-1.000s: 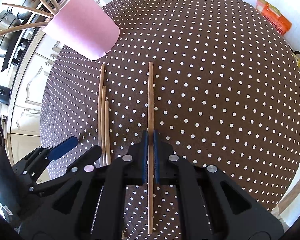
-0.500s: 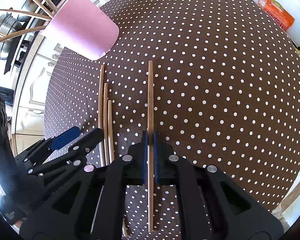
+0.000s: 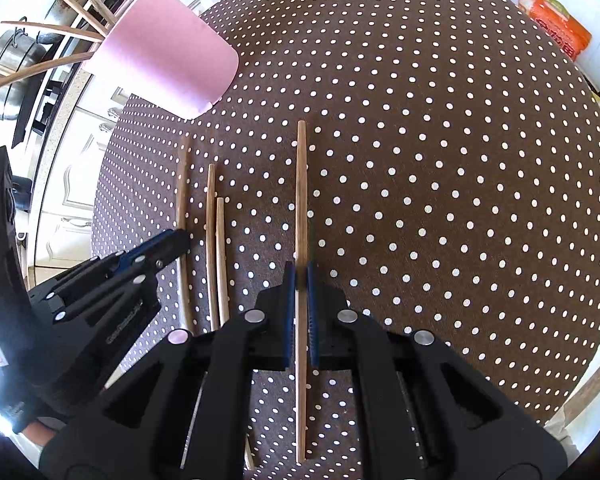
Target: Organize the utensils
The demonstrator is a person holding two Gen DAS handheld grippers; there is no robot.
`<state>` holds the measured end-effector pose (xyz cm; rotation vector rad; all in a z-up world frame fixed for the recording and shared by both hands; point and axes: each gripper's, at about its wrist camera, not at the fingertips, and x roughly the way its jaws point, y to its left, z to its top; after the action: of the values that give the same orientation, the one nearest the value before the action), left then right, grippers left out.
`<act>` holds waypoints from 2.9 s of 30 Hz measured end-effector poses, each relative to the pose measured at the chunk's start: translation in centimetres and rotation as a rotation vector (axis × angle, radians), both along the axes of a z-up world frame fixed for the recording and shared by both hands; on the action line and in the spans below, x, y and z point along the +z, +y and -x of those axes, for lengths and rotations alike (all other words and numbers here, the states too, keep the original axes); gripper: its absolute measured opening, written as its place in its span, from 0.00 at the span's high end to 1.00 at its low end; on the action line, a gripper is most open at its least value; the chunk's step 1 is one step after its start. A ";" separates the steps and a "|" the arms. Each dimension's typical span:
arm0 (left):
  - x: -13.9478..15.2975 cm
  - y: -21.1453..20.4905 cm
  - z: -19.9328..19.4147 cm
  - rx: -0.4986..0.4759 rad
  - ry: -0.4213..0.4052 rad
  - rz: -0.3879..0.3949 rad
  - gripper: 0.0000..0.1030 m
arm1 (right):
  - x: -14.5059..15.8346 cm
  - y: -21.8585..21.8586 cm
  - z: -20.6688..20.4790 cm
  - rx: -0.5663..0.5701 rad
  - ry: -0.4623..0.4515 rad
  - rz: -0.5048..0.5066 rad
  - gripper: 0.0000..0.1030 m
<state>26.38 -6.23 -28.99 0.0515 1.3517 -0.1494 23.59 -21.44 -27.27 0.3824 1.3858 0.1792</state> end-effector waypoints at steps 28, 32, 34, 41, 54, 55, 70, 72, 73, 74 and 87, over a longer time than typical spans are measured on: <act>-0.6 2.4 4.1 0.066 0.019 0.039 0.92 | 0.6 3.1 1.1 0.013 0.063 0.159 0.93; -0.6 2.1 3.8 0.089 0.013 0.044 0.90 | 0.7 6.0 1.5 0.048 0.024 0.292 0.93; -0.5 2.0 4.1 0.090 -0.002 0.045 0.89 | 0.6 7.9 2.0 0.091 -0.018 0.377 0.93; -0.6 3.4 5.1 0.093 -0.036 0.091 0.94 | 0.9 8.5 3.5 0.062 -0.093 0.311 0.93; 2.8 5.8 7.2 0.097 -0.115 0.100 0.94 | 4.7 8.2 4.3 0.047 -0.166 0.132 0.93; 3.2 6.0 7.4 0.096 -0.130 0.098 0.94 | 5.5 8.4 4.2 0.052 -0.180 0.134 0.93; 8.8 8.0 8.1 0.084 -0.223 0.109 0.94 | 4.8 4.1 2.1 -0.006 -0.058 0.140 0.92; 7.7 6.9 7.7 0.086 -0.195 0.076 0.94 | 3.9 3.8 2.3 -0.017 -0.034 0.147 0.85; 7.2 6.9 7.7 0.089 -0.182 0.071 0.94 | 3.4 3.7 2.3 -0.014 -0.018 0.156 0.73; 6.7 7.2 7.8 0.091 -0.169 0.069 0.94 | 2.9 3.7 2.3 -0.012 0.001 0.167 0.34; 3.7 7.8 8.5 0.131 -0.084 0.045 0.94 | 1.6 6.7 1.7 0.055 -0.091 0.278 0.43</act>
<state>17.89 1.55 -25.33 -0.0686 1.2630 -0.0664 21.91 -14.77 -25.63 0.1036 1.3108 0.0467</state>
